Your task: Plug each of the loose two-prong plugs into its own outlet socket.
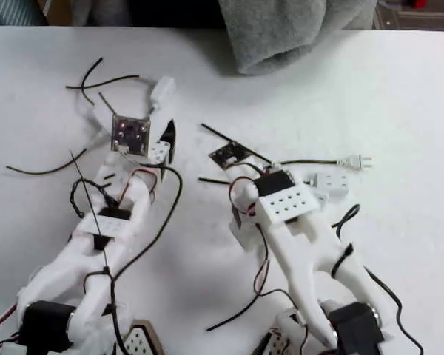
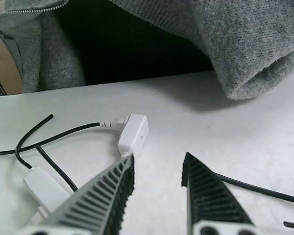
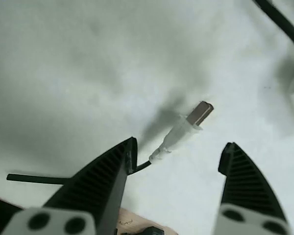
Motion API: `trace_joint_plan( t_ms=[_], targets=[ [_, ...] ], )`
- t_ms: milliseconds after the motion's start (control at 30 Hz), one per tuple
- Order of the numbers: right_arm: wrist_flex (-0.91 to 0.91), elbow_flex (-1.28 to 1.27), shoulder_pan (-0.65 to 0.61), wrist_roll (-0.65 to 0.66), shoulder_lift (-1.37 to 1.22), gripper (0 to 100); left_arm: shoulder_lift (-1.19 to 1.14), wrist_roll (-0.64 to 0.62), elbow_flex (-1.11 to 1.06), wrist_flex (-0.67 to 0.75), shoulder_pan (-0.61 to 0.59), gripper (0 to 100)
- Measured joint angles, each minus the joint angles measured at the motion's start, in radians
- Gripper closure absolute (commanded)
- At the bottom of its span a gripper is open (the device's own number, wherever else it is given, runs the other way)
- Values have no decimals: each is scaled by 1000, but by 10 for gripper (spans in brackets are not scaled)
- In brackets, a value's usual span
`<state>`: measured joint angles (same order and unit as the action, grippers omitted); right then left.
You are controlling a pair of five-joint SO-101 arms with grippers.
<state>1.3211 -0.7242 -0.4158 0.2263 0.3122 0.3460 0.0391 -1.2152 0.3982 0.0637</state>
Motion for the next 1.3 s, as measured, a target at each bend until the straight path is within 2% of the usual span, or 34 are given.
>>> trace_joint_plan(
  t_ms=[200, 433, 667, 1133, 1300],
  targets=[
    [-127, -61, 0, 0, -114, 734, 0, 0, 0, 0, 0, 834],
    [-195, -68, 60, 0, -161, 854, 0, 0, 0, 0, 0, 834],
    [-288, -132, 118, -2, -166, 834, 0, 0, 0, 0, 0, 834],
    [-269, -127, 178, 25, -169, 817, 0, 0, 0, 0, 0, 834],
    [-255, -123, 235, 31, -172, 816, 0, 0, 0, 0, 0, 834]
  ],
)
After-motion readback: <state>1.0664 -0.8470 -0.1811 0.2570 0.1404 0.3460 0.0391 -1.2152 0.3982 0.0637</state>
